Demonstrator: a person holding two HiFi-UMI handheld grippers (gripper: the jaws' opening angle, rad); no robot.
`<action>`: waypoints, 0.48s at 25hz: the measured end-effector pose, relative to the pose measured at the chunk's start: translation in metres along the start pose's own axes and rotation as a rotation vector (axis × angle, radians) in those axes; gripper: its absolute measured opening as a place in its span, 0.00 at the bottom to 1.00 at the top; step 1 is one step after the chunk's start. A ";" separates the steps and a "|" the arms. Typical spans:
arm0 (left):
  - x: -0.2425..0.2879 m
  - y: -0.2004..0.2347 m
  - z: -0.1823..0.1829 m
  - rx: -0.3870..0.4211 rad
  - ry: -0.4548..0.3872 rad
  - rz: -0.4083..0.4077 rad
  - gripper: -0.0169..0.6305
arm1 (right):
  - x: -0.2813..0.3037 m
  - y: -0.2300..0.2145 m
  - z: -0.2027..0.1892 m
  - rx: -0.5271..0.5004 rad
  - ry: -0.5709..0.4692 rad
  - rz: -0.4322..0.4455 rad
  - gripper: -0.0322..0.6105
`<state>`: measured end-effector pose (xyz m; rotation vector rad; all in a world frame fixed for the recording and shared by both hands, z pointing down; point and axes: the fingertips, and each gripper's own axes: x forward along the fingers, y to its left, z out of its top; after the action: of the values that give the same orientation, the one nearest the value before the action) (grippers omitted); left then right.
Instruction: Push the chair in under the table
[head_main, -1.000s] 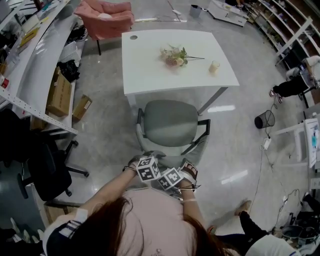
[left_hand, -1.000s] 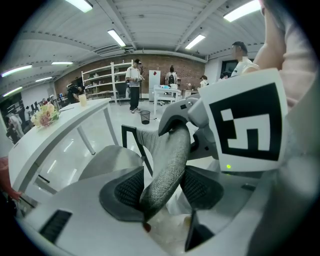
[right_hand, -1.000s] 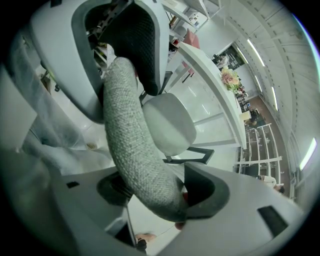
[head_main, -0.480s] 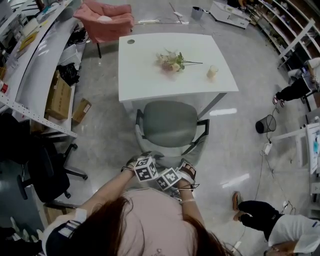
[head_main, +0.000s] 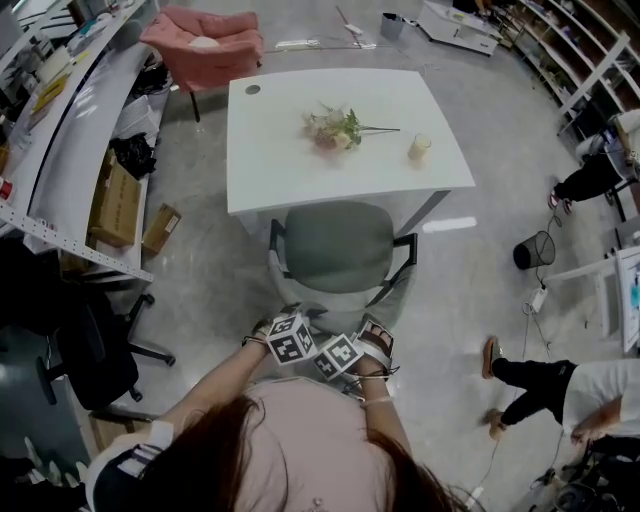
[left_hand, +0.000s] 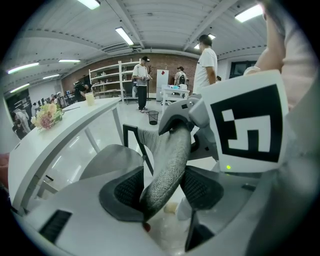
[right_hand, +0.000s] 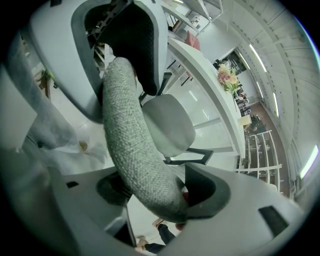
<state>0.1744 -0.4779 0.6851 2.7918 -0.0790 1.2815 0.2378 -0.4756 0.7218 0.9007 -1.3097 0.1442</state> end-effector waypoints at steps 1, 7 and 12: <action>0.002 0.004 0.003 -0.002 -0.002 0.005 0.38 | 0.003 -0.005 0.000 -0.004 -0.002 -0.002 0.50; 0.014 0.024 0.014 -0.024 -0.002 0.020 0.38 | 0.019 -0.026 0.003 -0.031 -0.011 0.003 0.50; 0.023 0.042 0.026 -0.037 -0.010 0.044 0.38 | 0.030 -0.048 0.006 -0.050 -0.026 -0.008 0.50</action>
<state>0.2061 -0.5221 0.6871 2.7800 -0.1638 1.2621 0.2699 -0.5231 0.7243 0.8679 -1.3280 0.0931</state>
